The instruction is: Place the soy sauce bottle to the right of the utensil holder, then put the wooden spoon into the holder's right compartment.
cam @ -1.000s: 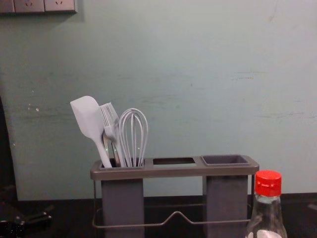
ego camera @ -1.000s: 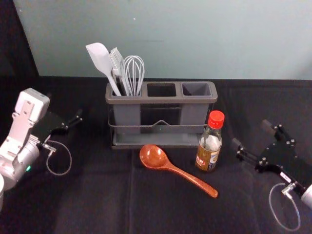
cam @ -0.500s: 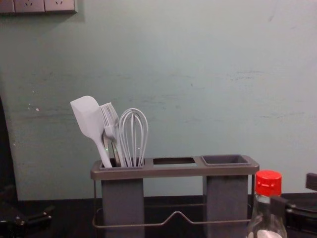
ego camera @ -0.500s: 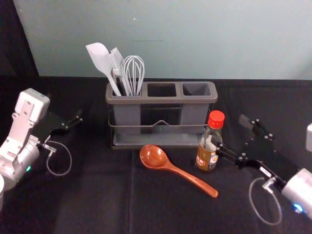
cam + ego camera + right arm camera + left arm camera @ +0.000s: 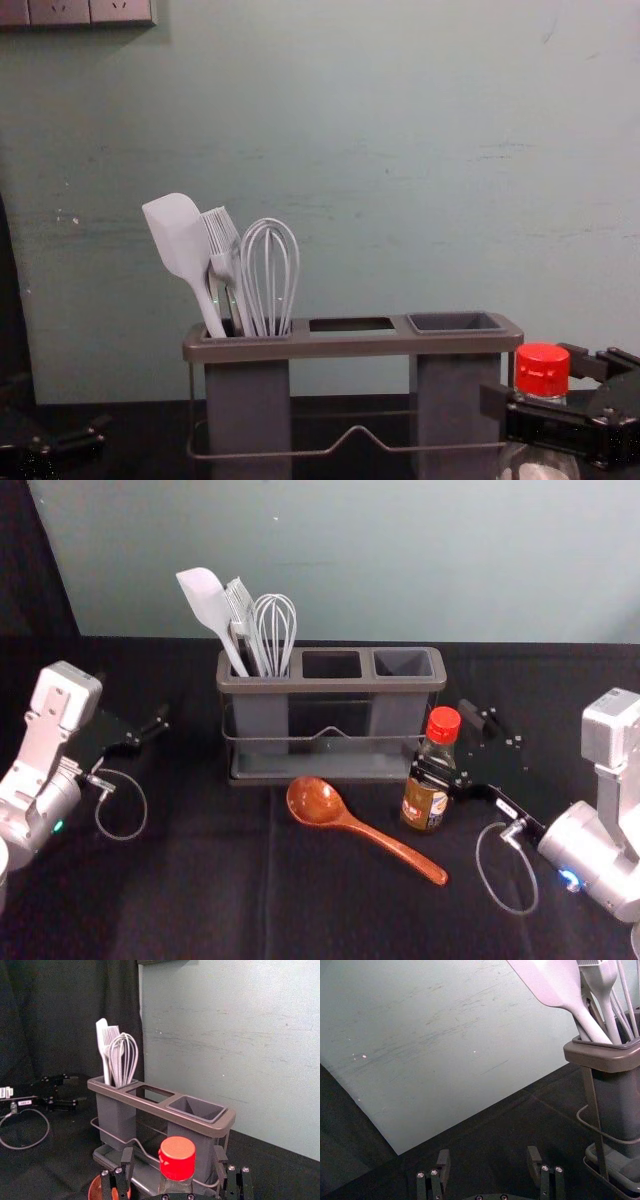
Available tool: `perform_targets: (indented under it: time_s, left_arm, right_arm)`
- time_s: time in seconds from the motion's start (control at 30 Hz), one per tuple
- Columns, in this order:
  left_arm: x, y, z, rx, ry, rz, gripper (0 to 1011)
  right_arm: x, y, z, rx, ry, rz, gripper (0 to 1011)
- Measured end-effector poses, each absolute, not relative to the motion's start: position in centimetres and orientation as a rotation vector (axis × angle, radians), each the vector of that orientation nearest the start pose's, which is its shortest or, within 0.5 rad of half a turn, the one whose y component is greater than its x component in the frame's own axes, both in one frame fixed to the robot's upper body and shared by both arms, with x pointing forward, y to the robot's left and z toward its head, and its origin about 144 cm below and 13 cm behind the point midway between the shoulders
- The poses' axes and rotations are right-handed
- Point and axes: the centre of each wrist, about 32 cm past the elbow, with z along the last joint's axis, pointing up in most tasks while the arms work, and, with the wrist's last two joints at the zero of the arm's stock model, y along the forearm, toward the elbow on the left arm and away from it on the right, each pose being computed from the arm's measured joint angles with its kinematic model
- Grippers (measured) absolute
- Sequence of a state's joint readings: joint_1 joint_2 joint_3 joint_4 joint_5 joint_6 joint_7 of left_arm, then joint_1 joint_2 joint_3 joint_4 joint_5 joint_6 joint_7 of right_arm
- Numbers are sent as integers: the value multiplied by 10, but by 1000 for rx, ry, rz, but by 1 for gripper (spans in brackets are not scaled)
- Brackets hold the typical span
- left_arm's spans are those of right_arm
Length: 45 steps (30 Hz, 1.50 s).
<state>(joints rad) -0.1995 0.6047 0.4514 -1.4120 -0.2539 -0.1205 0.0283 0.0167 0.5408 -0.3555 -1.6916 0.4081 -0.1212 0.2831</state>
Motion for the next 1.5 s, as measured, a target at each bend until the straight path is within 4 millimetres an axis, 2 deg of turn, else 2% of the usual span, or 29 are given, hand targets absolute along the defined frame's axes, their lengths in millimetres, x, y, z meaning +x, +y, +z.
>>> perform_targets:
  time_s: [1.1,1.5]
  left_arm:
    - [489,310,1140,304,-285,1248,1005]
    - [489,310,1140,304,-285,1248,1005]
  right_arm:
    - [448,-258,1166,-13,-112,-929,997]
    - [449,-257,1166,-12,-105,-923,734]
